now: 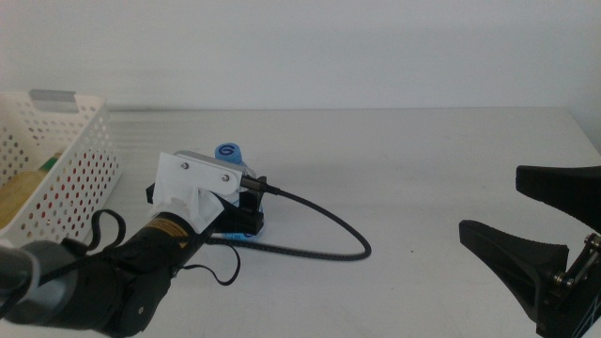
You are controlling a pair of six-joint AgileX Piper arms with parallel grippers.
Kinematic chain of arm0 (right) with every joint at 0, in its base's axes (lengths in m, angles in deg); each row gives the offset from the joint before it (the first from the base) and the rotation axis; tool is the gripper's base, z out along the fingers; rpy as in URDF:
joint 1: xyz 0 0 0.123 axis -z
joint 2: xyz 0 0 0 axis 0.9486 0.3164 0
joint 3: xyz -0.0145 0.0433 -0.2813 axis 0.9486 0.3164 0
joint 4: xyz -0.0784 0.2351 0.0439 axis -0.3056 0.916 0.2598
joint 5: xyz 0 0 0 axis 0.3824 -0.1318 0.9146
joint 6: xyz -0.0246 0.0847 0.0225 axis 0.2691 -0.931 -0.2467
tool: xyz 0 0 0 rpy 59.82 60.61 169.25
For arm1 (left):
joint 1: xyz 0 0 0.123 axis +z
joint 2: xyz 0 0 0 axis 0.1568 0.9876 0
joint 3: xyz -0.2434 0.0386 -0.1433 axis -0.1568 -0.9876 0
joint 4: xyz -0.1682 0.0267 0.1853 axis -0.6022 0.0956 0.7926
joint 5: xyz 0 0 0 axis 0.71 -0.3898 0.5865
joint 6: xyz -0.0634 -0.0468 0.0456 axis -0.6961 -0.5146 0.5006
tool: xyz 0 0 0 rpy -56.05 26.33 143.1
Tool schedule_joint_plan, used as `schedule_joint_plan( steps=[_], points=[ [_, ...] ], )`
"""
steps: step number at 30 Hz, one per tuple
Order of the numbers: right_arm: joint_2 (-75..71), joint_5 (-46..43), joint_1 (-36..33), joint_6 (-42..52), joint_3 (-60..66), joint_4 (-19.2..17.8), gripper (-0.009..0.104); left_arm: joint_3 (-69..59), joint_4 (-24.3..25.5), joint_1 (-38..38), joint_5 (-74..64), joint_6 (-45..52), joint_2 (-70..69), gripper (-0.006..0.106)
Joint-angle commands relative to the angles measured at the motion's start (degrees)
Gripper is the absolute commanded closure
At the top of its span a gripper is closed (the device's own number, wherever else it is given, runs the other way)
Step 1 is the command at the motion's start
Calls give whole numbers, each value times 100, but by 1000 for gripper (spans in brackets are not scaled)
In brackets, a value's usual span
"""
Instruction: Use arms to grab the bottles and put them into the dustbin to the left of the table.
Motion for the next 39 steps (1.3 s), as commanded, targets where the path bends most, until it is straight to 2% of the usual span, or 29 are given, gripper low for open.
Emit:
schedule_joint_plan(
  steps=[1,9,19,23,25,28,35,36,39],
  points=[
    [-7,-427,29,22,-157,-60,31,241,23,98,469,-64,-62,10],
    [-7,-427,29,22,-157,-60,31,525,492,298,504,-497,345,10],
    [-7,-427,29,22,-157,-60,31,547,497,298,1335,-501,875,11],
    [-7,-427,29,22,-157,-60,31,547,497,298,1610,-422,959,16],
    [-7,-427,29,22,-157,-60,31,547,497,298,1616,-235,965,23],
    [-7,-427,29,22,-157,-60,31,547,531,293,1629,55,965,40],
    [-7,-427,29,22,-157,-60,31,359,766,286,1661,-461,819,101],
    [-7,-427,29,22,-157,-60,31,299,766,286,1661,-513,757,106],
    [-7,-427,29,22,-157,-60,31,62,761,286,1601,-501,418,106]
  ],
)
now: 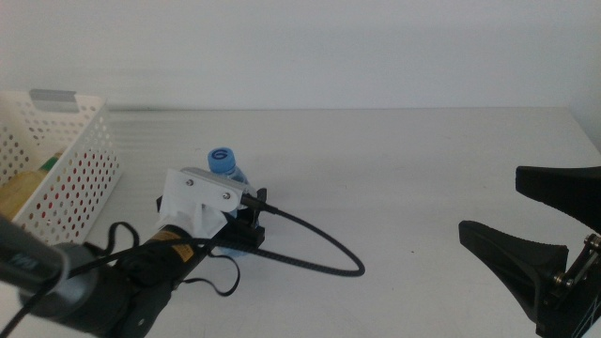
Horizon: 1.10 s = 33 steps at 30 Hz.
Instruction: Use arms to grab the bottles and put them into the dustbin to the left of the table.
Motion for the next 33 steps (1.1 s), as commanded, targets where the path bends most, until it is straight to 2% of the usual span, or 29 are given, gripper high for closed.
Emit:
schedule_joint_plan(
  steps=[1,15,23,33],
  points=[
    [-7,-427,29,22,-164,-60,31,-93,-23,-13,625,-128,-621,106],
    [-7,-427,29,22,-164,-60,31,-120,-22,-13,-2227,-144,-3094,106],
    [-7,-427,29,22,-164,-60,31,988,-88,-8,-6008,-144,-4217,106],
    [-7,-427,29,22,-164,-60,31,3039,-126,191,-10020,-138,-4160,106]
  ],
)
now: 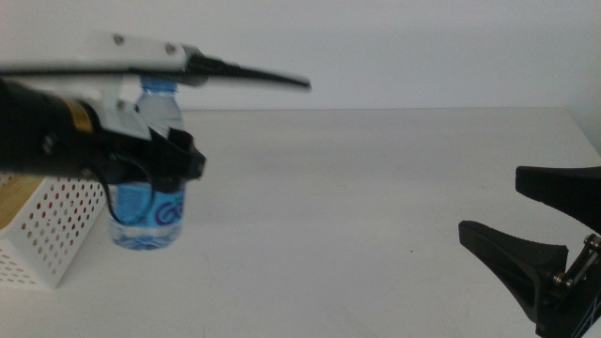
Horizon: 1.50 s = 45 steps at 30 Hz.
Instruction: Use arms to grab the bottles and put them into the dustbin to the left of the table.
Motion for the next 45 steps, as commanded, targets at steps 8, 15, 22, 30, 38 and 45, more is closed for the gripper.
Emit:
schedule_joint_plan(
  steps=[8,15,22,30,38,45],
  points=[
    [-7,-427,29,22,-164,-60,31,2026,-361,1263,-2544,802,568,106],
    [-7,-427,29,22,-164,-60,31,3270,-627,2513,-4014,1555,1390,106],
    [-7,-427,29,22,-164,-60,31,3943,-628,3299,-4058,2097,2153,106],
    [-7,-427,29,22,-164,-60,31,4722,-547,3817,-4032,2498,3055,106],
    [-7,-427,29,22,-164,-60,31,4939,-500,3852,-3950,2626,3893,106],
    [-7,-427,29,22,-164,-60,31,4939,-462,3852,-3943,2809,4273,103]
  ],
)
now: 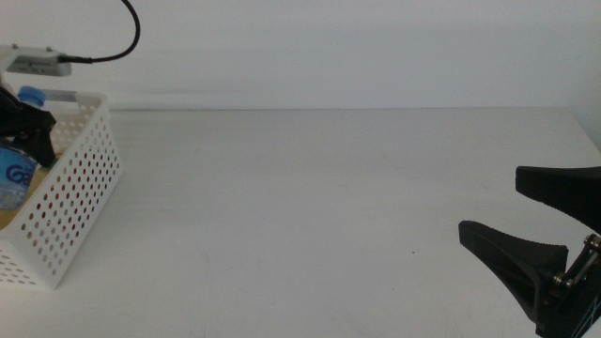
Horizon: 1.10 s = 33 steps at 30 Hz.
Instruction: Use arms to grab the bottles and put them into the dustbin to the left of the table.
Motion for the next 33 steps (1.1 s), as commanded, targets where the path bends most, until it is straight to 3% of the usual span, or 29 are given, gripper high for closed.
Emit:
schedule_joint_plan(
  steps=[1,4,7,8,13,23,33],
  points=[
    [-7,-427,29,22,-164,-56,31,214,-45,-1,-295,45,-327,101],
    [-7,-427,29,22,-164,-56,31,214,-69,-1,-134,45,-281,91],
    [-7,-427,29,22,-164,-56,31,214,-62,-1,-31,45,-281,71],
    [-7,-427,29,22,-164,-56,31,214,-21,-1,-31,85,-265,52],
    [-7,-427,29,22,-164,-56,31,214,-44,-13,-52,301,-242,10],
    [-7,-427,29,22,-164,-56,31,214,25,-127,-428,258,-477,10],
    [-7,-427,29,22,-164,-56,31,4,-97,-427,-423,-450,-1713,10]
  ],
)
